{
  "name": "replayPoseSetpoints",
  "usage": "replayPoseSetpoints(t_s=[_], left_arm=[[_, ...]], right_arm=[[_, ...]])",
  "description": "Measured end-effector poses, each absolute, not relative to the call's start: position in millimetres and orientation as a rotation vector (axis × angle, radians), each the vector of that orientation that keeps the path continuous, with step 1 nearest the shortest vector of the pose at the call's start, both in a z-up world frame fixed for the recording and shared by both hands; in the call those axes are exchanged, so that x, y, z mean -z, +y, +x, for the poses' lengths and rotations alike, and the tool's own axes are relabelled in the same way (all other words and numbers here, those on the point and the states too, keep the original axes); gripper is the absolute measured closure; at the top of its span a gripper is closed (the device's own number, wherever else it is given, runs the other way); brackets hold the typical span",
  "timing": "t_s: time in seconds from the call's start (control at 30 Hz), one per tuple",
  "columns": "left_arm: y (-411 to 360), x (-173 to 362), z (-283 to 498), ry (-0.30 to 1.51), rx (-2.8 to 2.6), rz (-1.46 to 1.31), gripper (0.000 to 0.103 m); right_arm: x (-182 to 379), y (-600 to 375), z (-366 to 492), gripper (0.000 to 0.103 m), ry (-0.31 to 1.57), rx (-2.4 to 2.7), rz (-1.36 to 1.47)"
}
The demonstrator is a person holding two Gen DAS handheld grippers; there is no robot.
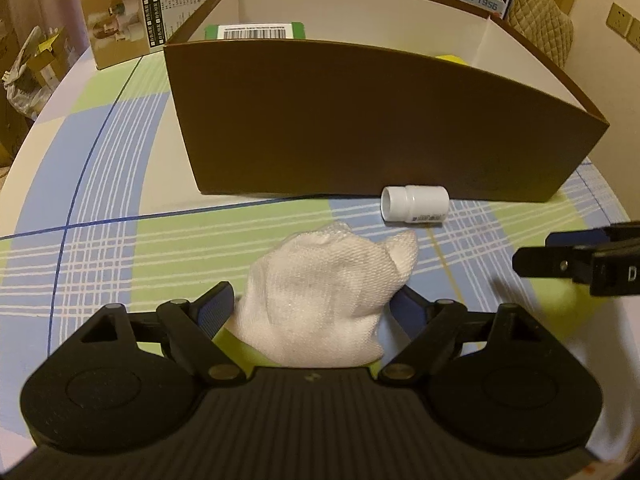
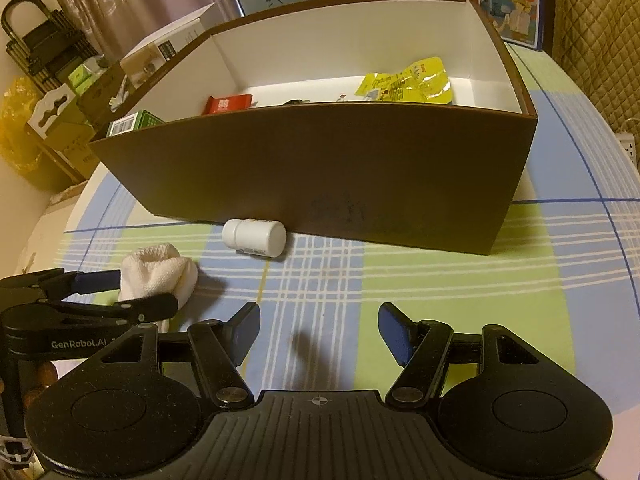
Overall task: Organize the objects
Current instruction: 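Grasp the white sock with the left gripper while the right gripper grasps the white pill bottle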
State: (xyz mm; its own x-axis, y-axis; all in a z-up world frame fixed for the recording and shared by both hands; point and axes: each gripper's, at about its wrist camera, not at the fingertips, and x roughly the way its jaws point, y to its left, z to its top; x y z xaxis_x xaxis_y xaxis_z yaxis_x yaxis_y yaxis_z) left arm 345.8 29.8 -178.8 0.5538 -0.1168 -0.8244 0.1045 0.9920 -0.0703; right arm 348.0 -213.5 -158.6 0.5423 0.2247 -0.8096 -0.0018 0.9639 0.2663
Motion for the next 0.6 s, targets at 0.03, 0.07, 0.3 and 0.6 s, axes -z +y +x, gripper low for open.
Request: replayPoseSetpoints(t_s=[0.03,0.07,0.3,0.6], left_arm=[[29.9,179.0,346.0,0.971,0.131,-0.017,0.020],[29.9,179.4,346.6,0.968,0.133,-0.018,0.021],[24.5,185.7,352.6,0.954,0.148,0.003,0.022],[20.5,184.2,353.2,0.947,0.163,0.022,0.049]], right_arm=[[159.0,-212.8,348.8,0.040,0.993,-0.135,0.247],[159.4,-212.8,348.2,0.040,0.994,-0.133,0.248],[161.7,-211.7,349.1,0.040,1.002,-0.132,0.248],[162.1,-211.7,349.4,0.040,1.002,-0.131,0.249]])
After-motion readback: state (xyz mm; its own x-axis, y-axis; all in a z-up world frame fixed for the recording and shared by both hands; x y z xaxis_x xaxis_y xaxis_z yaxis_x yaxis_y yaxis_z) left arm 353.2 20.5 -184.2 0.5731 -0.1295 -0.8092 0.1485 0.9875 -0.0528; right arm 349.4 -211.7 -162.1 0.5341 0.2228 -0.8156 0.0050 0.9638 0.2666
